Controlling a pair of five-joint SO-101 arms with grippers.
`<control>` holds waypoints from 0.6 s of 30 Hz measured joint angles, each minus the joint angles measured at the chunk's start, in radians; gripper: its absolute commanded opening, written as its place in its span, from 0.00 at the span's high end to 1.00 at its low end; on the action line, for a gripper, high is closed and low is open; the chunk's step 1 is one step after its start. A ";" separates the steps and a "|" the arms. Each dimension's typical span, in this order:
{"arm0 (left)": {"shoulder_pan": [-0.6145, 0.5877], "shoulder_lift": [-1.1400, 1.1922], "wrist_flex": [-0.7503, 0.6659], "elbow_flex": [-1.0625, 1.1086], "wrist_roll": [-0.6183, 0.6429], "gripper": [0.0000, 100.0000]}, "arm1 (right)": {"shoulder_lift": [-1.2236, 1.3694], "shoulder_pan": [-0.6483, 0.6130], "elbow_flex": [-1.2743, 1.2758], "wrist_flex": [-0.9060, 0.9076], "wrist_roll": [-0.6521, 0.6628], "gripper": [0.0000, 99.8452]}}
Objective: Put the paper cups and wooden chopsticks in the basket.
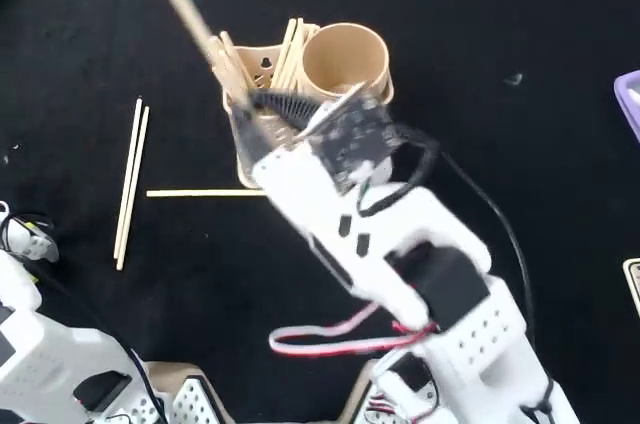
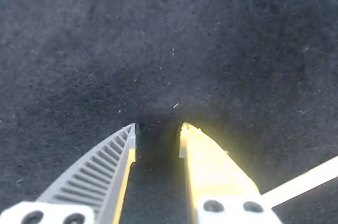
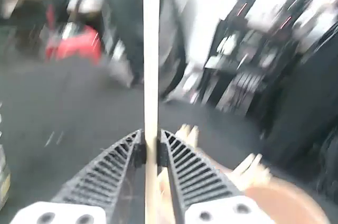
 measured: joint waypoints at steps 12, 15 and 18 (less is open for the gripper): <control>0.000 0.000 0.000 0.000 0.000 0.86 | 0.410 0.106 0.000 -0.489 -0.052 0.99; 0.000 0.000 0.000 0.000 0.000 0.86 | 0.485 0.143 0.000 -0.529 -0.092 0.99; 0.000 0.000 0.000 0.000 0.000 0.86 | 0.542 0.147 0.000 -0.543 -0.094 0.99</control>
